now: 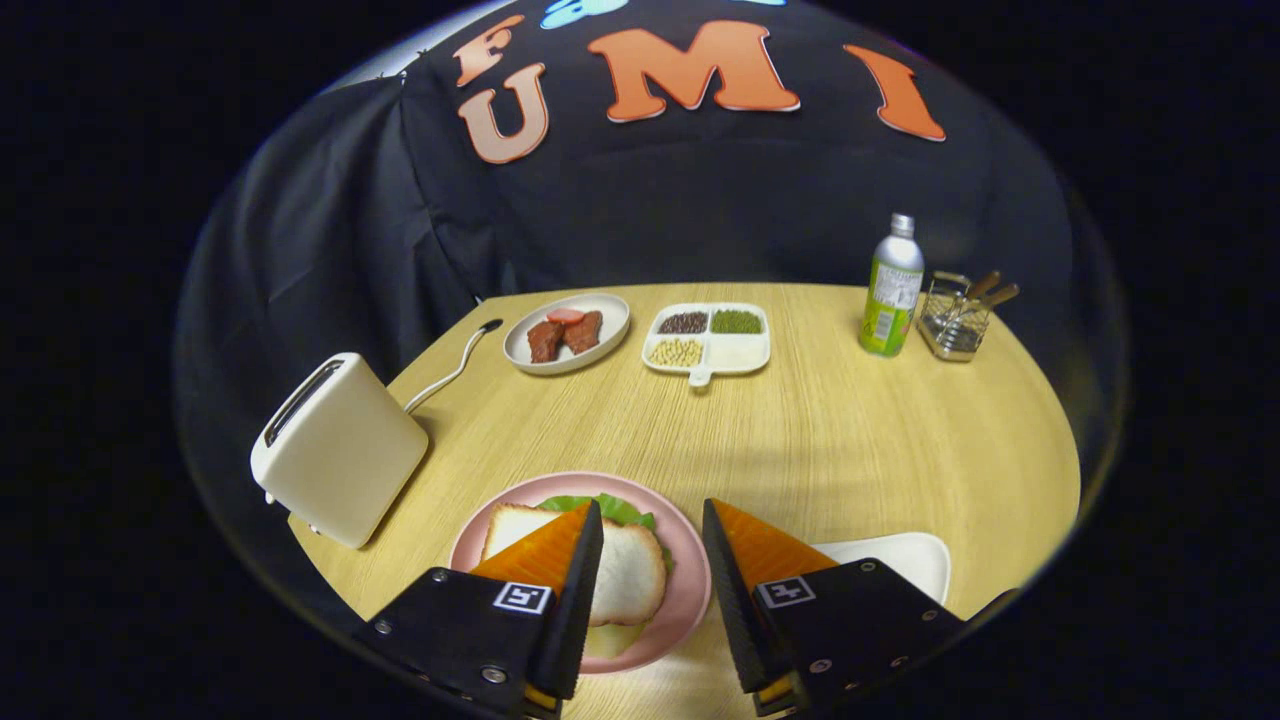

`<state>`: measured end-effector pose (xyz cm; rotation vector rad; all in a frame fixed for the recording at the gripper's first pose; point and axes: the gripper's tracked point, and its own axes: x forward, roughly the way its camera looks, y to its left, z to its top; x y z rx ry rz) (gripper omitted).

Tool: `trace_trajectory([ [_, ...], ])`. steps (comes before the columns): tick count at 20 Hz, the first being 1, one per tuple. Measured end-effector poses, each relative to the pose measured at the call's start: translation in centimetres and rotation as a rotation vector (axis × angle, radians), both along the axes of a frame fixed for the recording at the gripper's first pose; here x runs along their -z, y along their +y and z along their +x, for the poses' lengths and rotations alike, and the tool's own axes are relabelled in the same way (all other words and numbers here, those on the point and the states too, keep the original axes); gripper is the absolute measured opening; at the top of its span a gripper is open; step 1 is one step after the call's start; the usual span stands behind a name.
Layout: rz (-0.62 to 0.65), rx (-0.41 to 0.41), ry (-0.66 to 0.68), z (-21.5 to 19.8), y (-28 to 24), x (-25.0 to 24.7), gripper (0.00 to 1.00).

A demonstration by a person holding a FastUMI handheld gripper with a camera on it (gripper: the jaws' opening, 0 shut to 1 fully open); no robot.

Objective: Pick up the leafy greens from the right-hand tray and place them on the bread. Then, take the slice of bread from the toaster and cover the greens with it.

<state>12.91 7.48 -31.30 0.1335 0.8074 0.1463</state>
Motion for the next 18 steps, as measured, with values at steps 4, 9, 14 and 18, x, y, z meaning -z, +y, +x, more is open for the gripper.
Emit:
trace_trajectory([
  [4,-0.022,0.038,-0.179,0.3,-1.3,-6.8,0.67],
  [9,-0.075,0.045,-0.401,-1.1,-2.7,-16.0,0.76],
  [14,-0.144,0.058,-0.564,-3.7,-4.4,-23.1,0.91],
  [18,-0.162,0.092,-0.623,-5.9,-5.5,-26.4,0.96],
])
